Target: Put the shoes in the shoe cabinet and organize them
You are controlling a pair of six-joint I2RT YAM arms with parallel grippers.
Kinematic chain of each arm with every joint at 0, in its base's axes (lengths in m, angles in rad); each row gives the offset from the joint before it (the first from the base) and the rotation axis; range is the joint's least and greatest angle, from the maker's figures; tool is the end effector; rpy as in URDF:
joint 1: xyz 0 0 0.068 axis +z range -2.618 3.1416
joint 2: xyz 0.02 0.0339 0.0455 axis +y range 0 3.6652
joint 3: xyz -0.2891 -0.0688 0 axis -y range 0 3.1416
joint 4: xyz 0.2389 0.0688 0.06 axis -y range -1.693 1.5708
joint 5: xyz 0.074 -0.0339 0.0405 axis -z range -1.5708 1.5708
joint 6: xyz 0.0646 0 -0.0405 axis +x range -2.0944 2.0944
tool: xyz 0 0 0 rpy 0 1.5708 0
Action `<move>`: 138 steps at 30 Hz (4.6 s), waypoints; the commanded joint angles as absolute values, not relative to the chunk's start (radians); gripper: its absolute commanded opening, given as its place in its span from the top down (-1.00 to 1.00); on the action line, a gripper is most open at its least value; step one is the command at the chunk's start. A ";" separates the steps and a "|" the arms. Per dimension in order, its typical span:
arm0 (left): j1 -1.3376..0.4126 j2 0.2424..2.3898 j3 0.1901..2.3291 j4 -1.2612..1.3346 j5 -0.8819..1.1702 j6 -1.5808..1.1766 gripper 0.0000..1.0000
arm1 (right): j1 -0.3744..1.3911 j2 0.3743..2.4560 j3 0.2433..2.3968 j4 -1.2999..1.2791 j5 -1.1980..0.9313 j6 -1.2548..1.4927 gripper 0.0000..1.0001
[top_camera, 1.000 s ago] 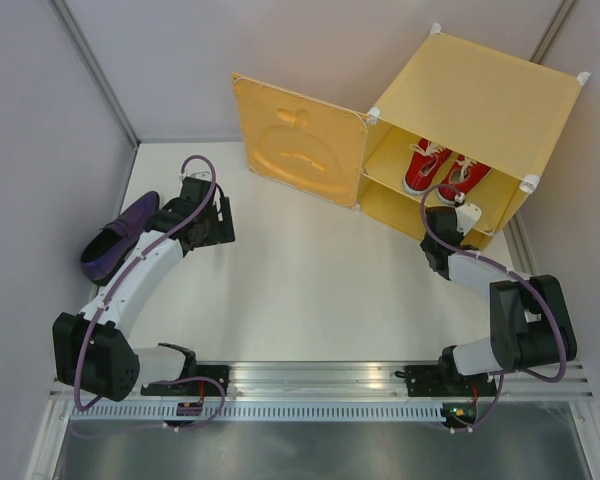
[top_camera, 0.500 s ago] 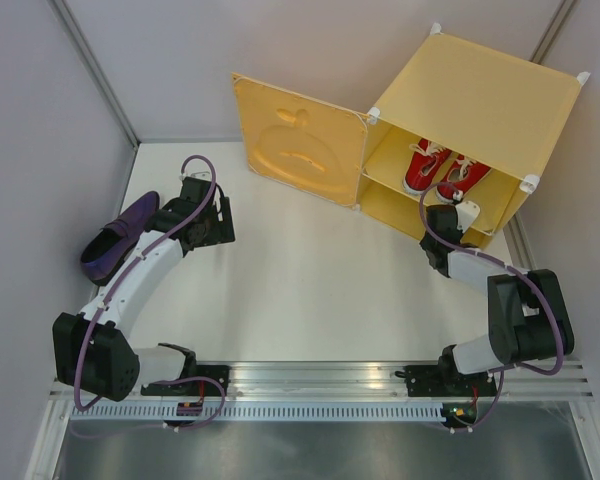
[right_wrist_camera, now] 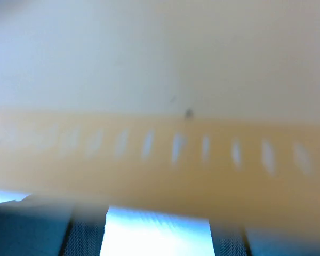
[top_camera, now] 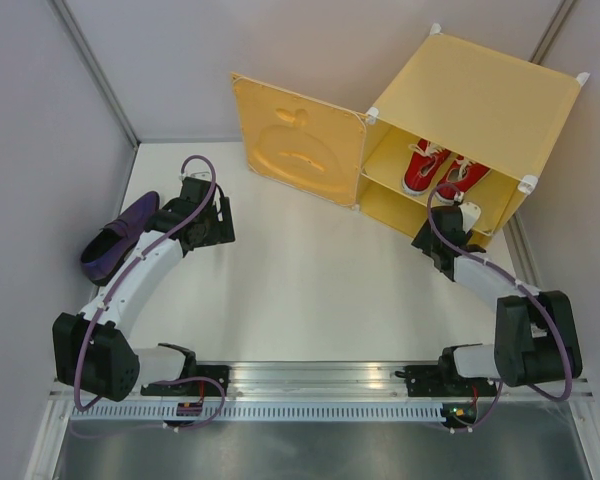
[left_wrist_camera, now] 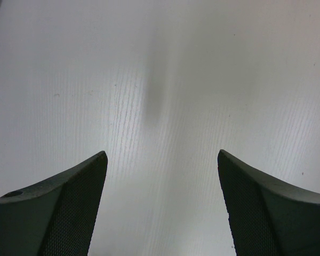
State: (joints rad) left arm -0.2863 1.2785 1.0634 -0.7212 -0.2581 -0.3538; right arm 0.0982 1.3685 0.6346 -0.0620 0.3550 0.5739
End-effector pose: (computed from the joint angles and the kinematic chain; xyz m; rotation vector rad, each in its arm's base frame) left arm 0.2577 -0.0587 0.2881 -0.1879 2.4568 0.0489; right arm 0.2745 0.0045 0.1851 0.7056 2.1957 -0.0800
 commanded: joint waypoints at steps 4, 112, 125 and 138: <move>-0.282 1.269 1.068 -0.681 -0.267 -0.314 -0.75 | 0.101 1.214 0.707 -0.162 0.226 0.578 -0.57; -0.782 1.730 1.331 -0.420 -0.539 -1.520 0.81 | 0.175 0.776 0.549 -0.288 -0.402 0.399 -0.86; -0.788 1.711 1.255 -0.348 -0.305 -1.313 -0.44 | 0.176 0.798 0.571 -0.302 -0.380 0.396 -0.86; -0.608 1.387 1.266 -0.483 -0.184 -0.815 -0.99 | 0.365 0.925 0.696 -0.284 -0.204 0.429 -0.84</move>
